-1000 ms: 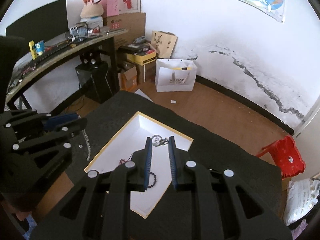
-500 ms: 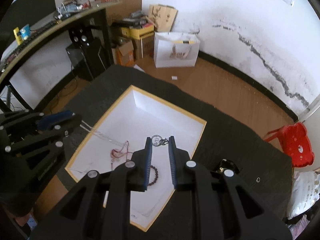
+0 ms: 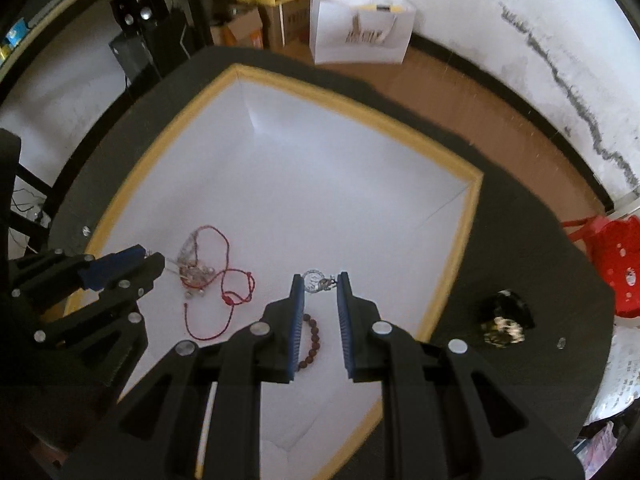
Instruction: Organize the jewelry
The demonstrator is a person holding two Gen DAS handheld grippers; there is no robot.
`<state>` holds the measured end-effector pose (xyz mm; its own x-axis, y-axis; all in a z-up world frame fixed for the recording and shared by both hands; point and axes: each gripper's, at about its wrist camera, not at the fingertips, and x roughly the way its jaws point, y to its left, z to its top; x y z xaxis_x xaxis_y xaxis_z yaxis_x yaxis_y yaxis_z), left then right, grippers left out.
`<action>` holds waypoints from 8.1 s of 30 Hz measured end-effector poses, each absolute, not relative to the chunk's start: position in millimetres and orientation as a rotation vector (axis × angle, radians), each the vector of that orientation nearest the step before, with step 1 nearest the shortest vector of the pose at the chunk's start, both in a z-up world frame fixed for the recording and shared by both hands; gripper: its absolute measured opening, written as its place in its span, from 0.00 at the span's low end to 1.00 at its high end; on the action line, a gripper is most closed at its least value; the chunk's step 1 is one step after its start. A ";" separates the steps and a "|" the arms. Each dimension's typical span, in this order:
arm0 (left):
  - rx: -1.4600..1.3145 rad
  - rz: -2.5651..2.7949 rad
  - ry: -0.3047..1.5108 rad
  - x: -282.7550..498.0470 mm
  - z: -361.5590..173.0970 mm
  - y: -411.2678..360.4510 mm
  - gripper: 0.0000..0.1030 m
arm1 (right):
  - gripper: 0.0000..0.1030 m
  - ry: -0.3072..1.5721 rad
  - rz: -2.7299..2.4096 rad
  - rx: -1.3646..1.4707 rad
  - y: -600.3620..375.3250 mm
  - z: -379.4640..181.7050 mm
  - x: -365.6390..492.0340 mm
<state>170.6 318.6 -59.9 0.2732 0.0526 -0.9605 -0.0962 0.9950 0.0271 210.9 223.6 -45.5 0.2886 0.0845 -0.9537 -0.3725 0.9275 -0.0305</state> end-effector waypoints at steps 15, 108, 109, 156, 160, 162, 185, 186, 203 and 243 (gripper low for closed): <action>-0.037 0.114 1.381 182.8 -100.3 329.3 0.15 | 0.18 1.296 0.307 -0.276 225.8 -79.0 223.9; 0.087 -0.121 1.130 209.8 -153.6 -15.3 0.94 | 0.93 1.139 -0.009 0.101 -208.4 -142.3 164.9; 0.104 -0.127 1.117 211.7 -154.8 -17.4 0.94 | 0.93 1.137 -0.007 0.100 -208.2 -144.8 170.2; 0.122 -0.139 1.035 216.0 -145.7 -18.5 0.60 | 0.20 1.014 0.015 0.001 -203.6 -159.2 216.2; 0.120 -0.136 1.037 216.8 -145.9 -18.3 0.60 | 0.22 1.012 -0.006 -0.016 -199.6 -159.6 215.8; 0.117 -0.137 1.037 217.0 -145.7 -18.4 0.60 | 0.27 1.011 -0.014 -0.001 -203.1 -160.4 216.8; 0.104 -0.145 1.053 216.4 -144.0 -22.0 0.59 | 0.20 1.000 0.012 -0.047 -191.2 -153.8 214.5; 0.099 -0.151 1.057 216.9 -142.8 -20.0 0.59 | 0.20 1.004 0.012 -0.047 -189.9 -151.7 214.2; 0.075 -0.137 1.045 154.7 -58.1 3.9 0.59 | 0.20 1.016 -0.037 0.007 -163.1 -46.3 130.2; -0.025 0.145 0.971 31.9 90.2 314.2 0.59 | 0.20 0.902 0.269 -0.159 171.1 116.0 36.6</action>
<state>31.9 314.2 90.2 0.5559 0.1114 -0.8237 -0.1339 0.9900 0.0435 36.6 171.1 116.0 0.5901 0.1632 -0.7907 -0.2961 0.9549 -0.0238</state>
